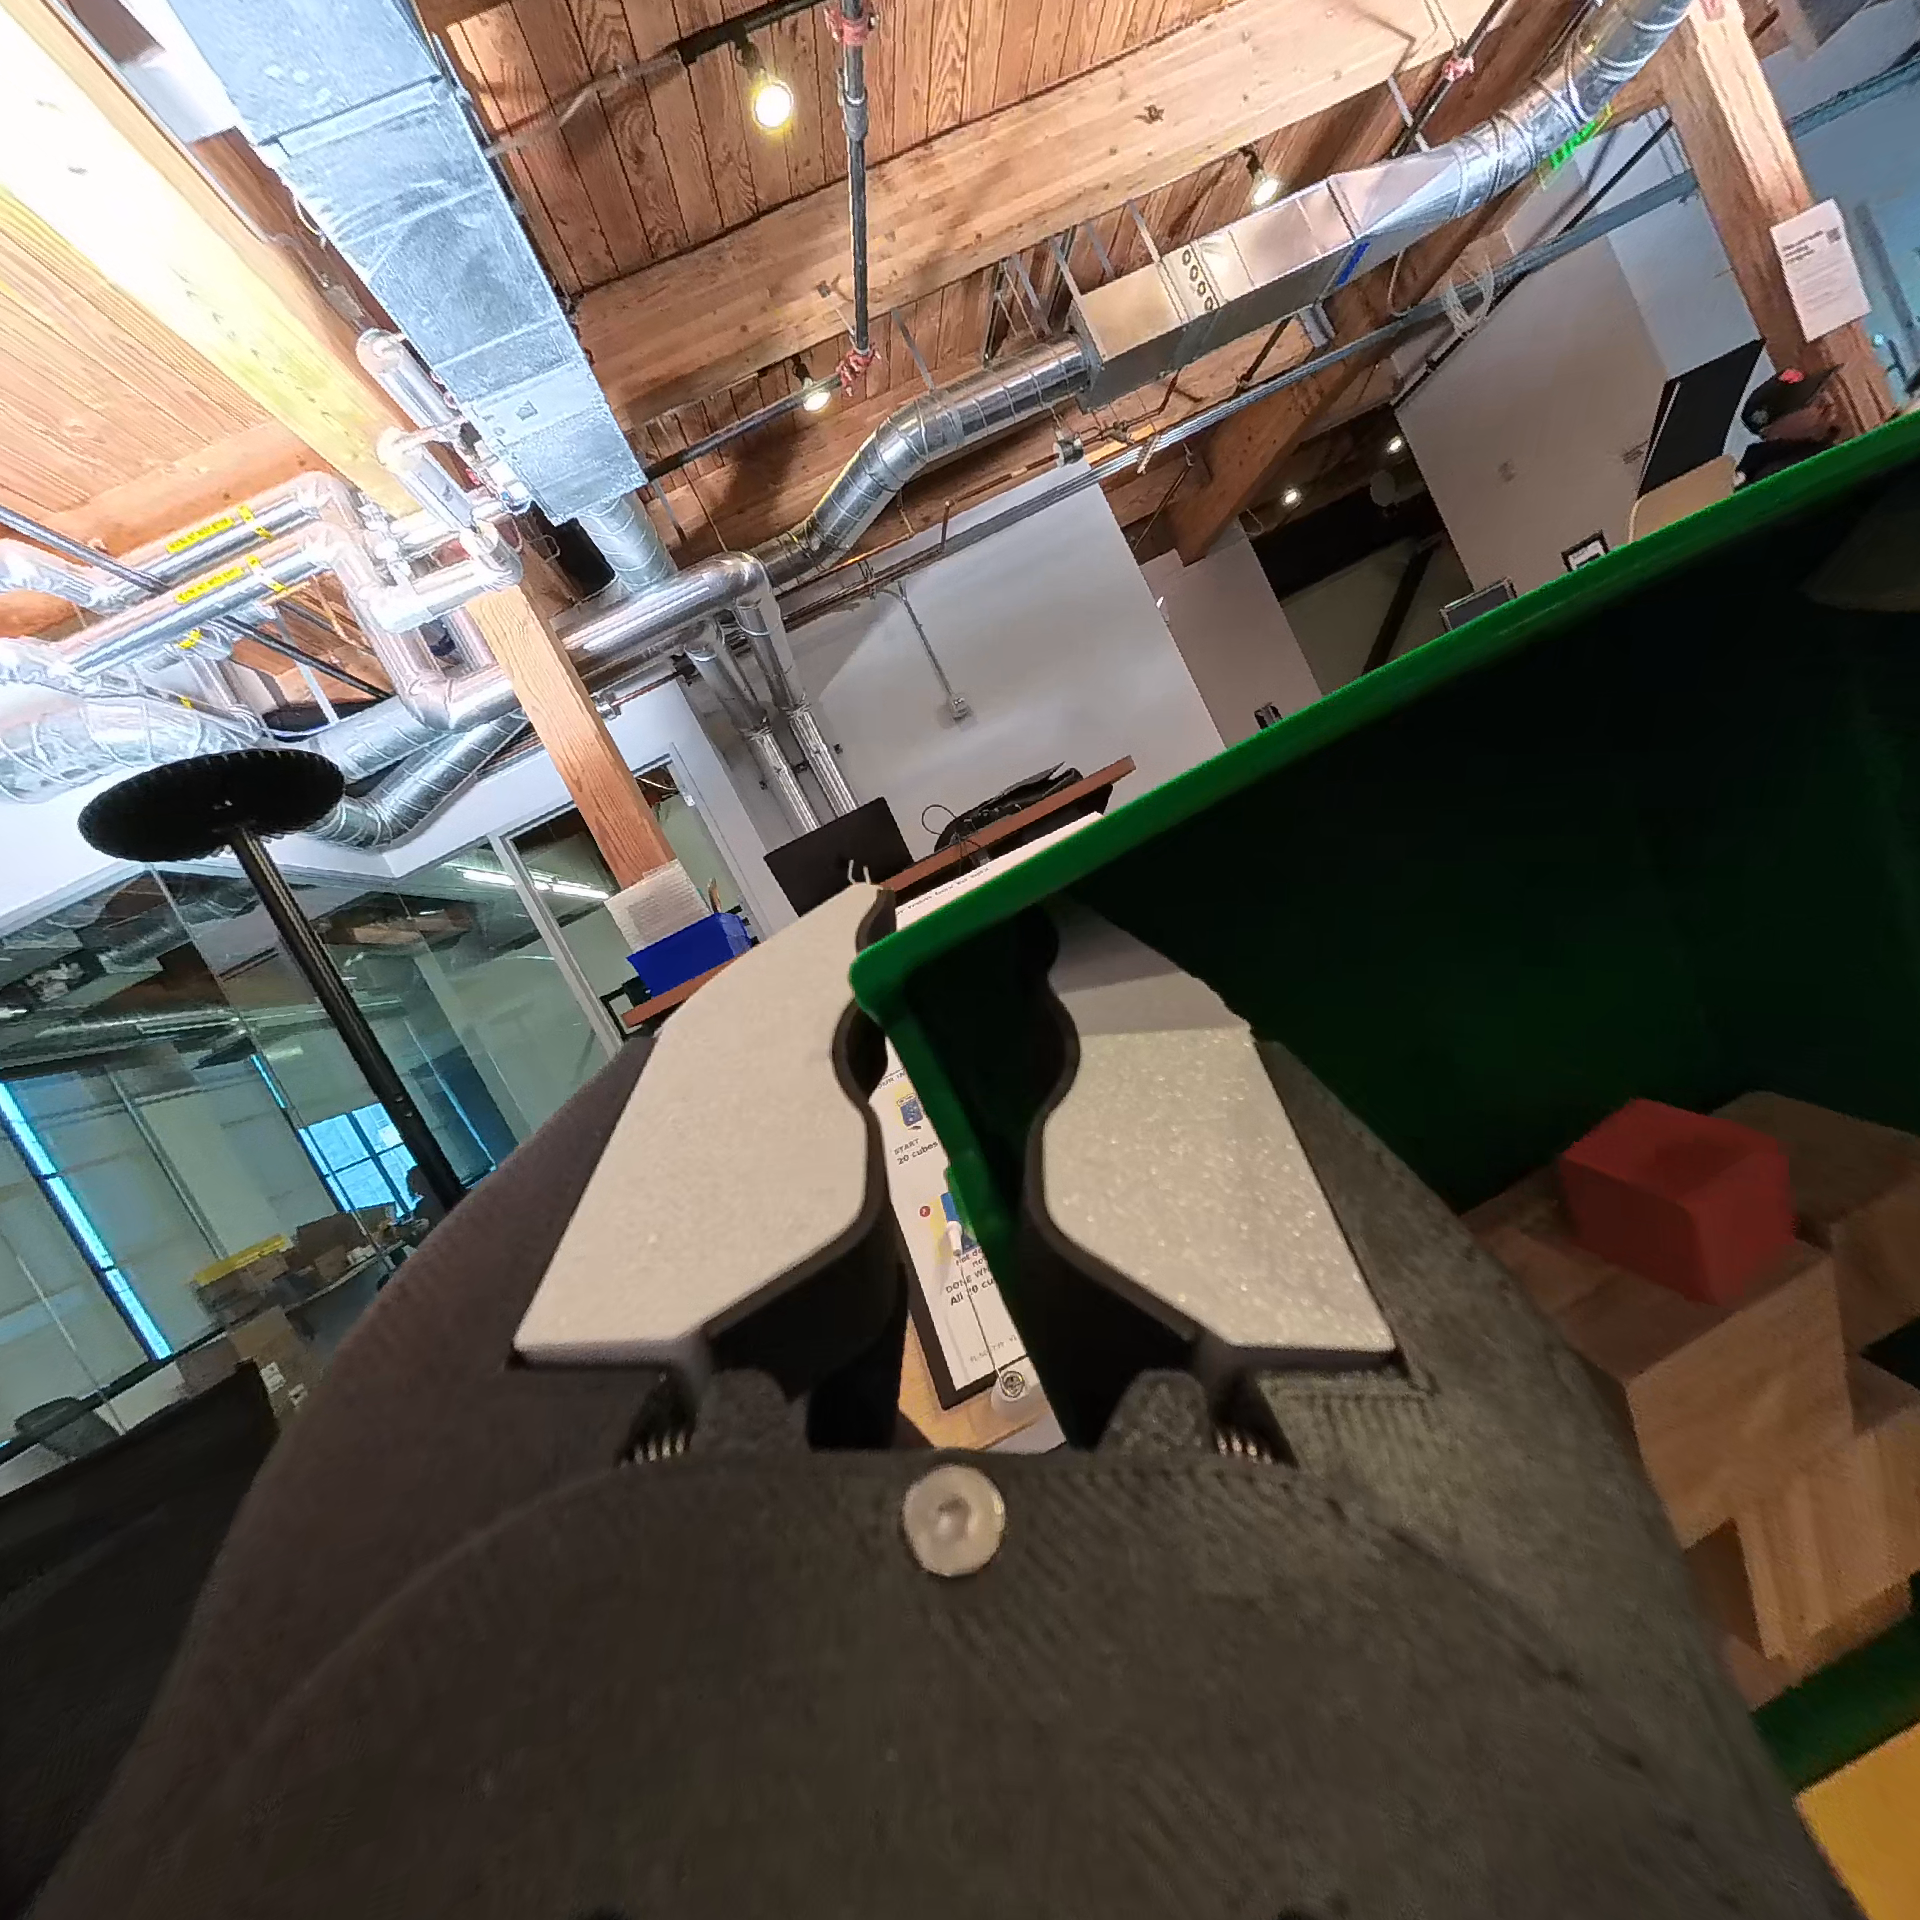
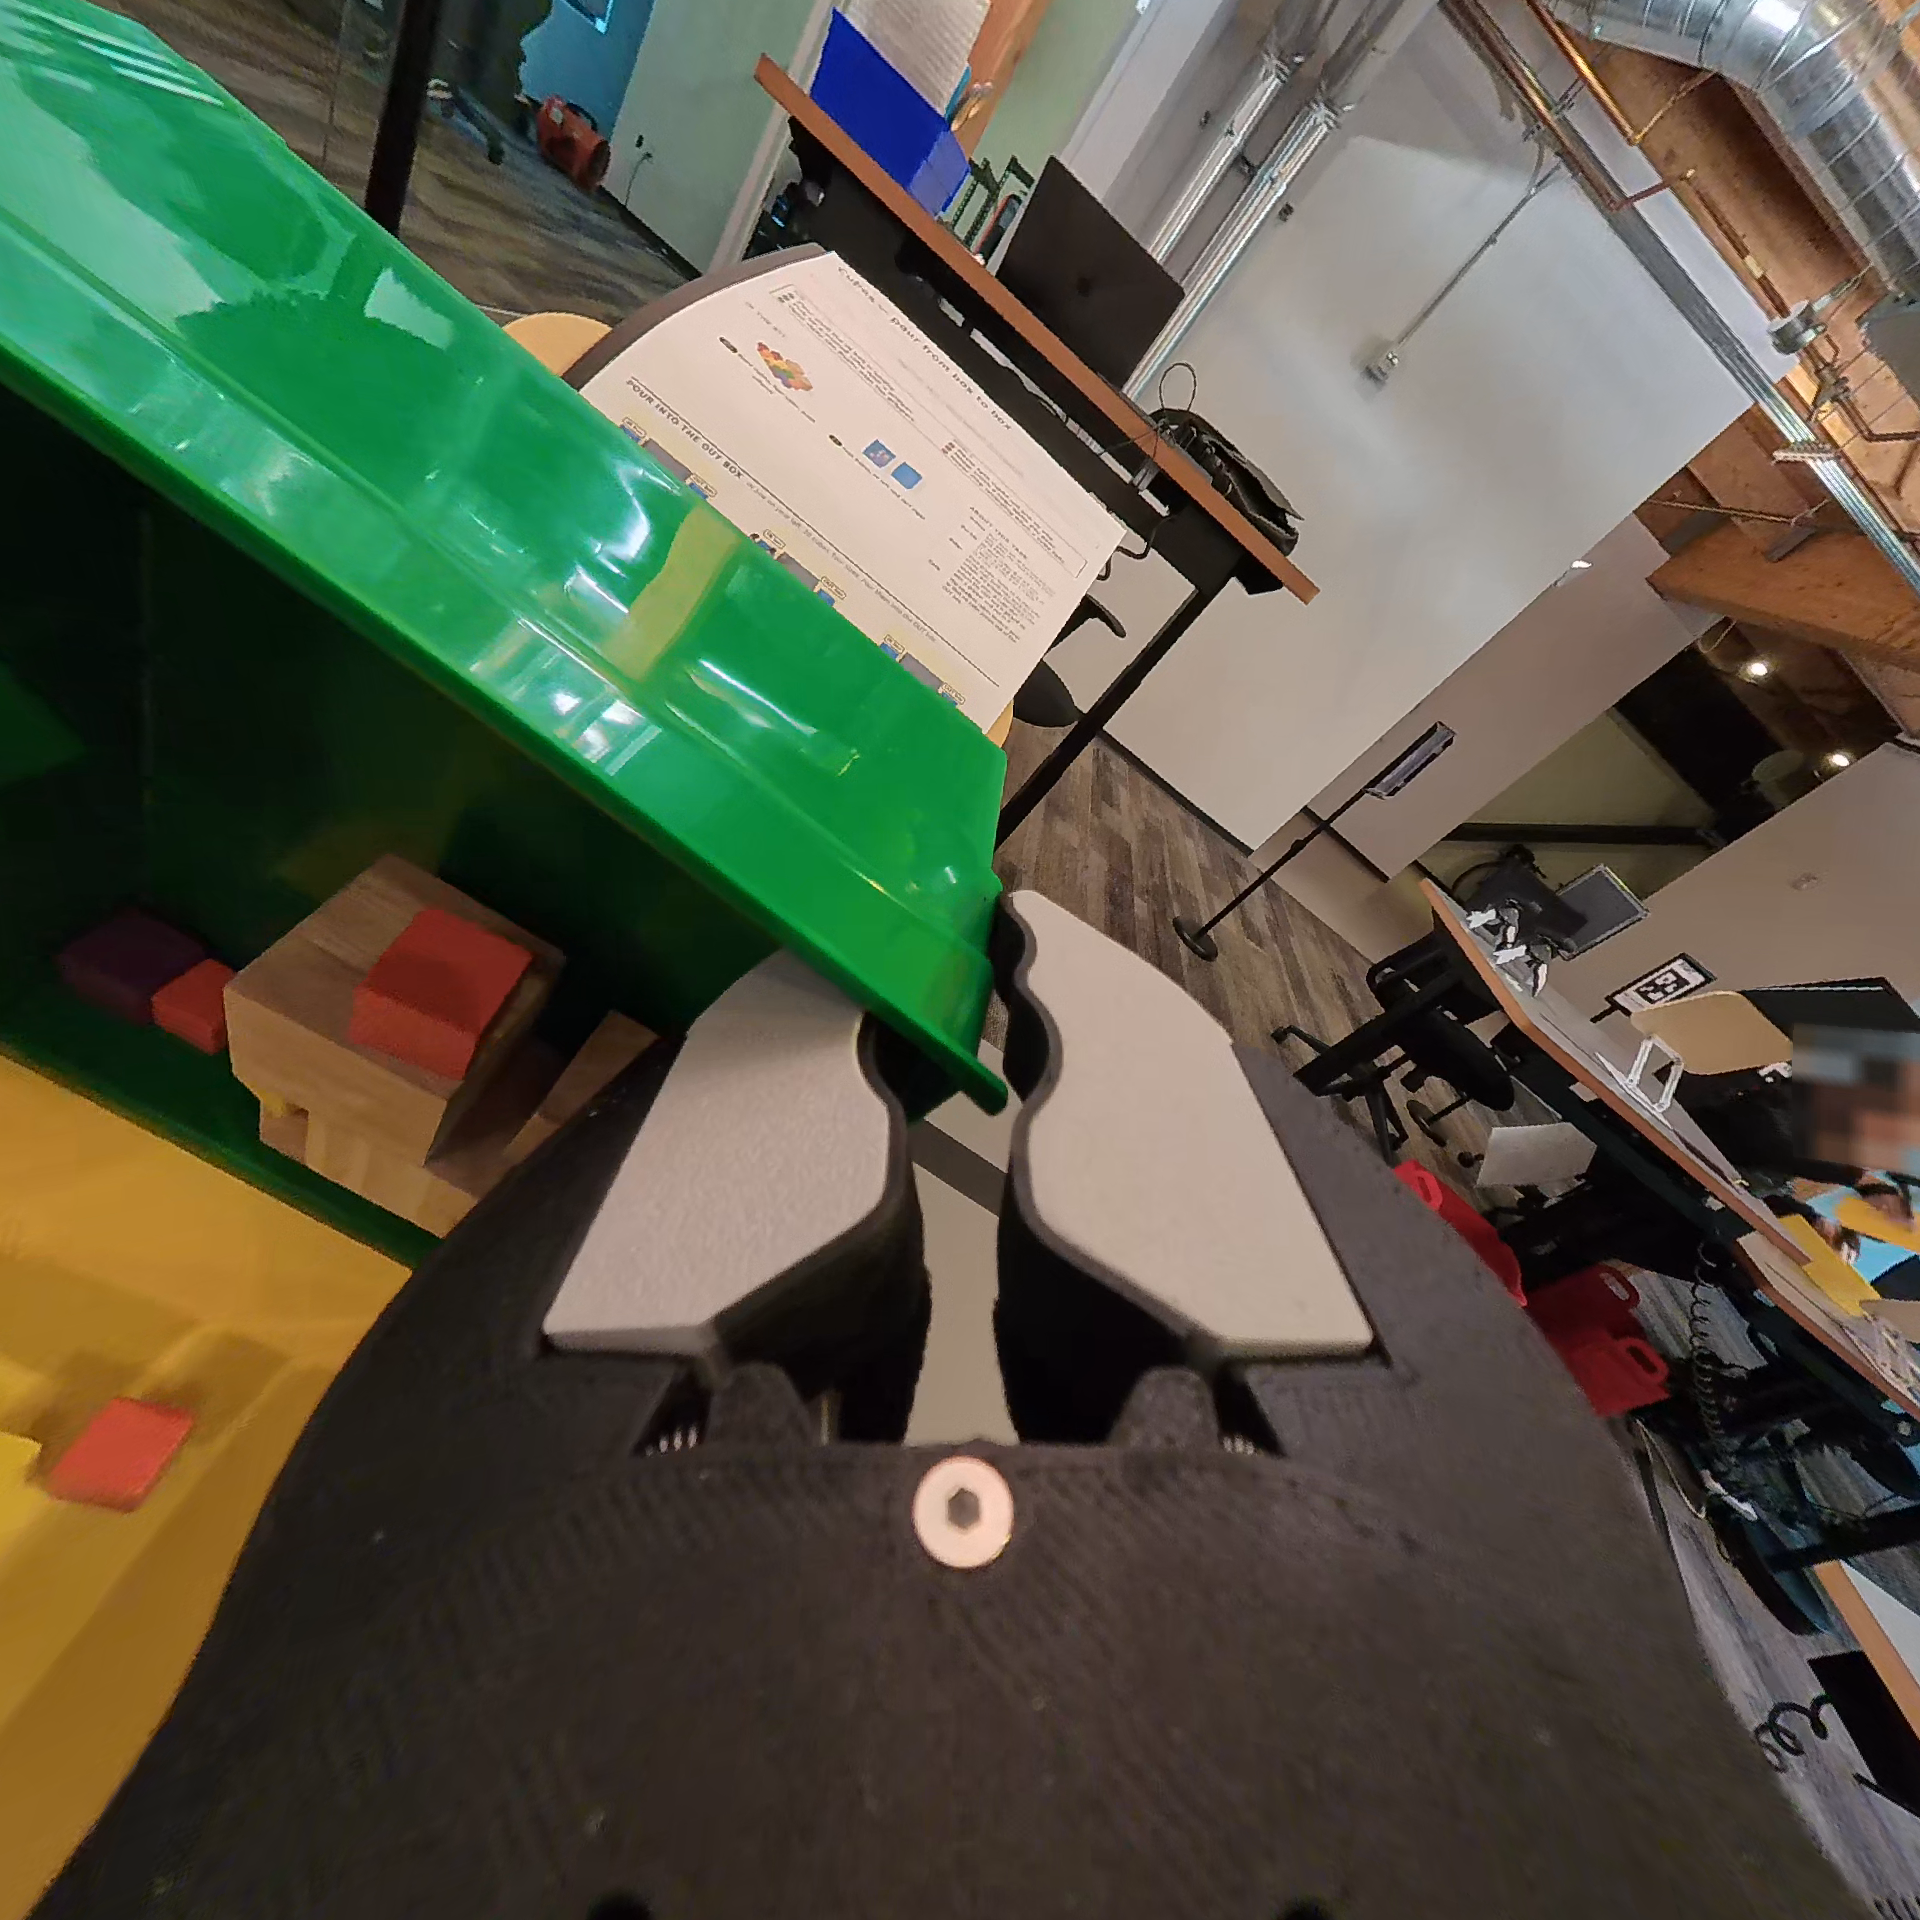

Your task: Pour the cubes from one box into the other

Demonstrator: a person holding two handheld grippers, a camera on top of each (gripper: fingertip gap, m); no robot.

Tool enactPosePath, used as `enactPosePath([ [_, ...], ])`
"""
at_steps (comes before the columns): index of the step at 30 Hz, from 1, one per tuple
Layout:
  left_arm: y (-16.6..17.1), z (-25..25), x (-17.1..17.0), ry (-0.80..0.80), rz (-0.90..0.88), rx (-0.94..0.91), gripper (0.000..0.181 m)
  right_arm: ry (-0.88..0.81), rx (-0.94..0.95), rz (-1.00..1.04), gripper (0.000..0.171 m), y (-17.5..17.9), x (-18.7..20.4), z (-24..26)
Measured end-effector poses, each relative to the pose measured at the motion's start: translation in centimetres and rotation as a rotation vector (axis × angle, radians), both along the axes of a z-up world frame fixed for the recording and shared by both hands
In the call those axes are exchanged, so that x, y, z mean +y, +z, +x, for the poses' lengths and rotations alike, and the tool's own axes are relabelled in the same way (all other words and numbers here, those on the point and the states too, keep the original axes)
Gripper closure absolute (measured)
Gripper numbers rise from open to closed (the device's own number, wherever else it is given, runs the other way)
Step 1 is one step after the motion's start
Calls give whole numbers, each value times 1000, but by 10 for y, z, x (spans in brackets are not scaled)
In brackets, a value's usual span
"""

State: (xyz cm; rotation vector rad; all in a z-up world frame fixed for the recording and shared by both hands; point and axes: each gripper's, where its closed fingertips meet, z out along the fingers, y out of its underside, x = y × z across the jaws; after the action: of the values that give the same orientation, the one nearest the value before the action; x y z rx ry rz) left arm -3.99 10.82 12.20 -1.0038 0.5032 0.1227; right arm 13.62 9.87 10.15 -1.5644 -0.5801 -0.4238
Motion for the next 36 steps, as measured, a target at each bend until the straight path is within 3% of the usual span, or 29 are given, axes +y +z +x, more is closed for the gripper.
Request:
enactPosePath([
  [36, -1, -2, -23, -24, 50, -30, 159, 18, -3, 55, 164, -1, -18, -3],
])
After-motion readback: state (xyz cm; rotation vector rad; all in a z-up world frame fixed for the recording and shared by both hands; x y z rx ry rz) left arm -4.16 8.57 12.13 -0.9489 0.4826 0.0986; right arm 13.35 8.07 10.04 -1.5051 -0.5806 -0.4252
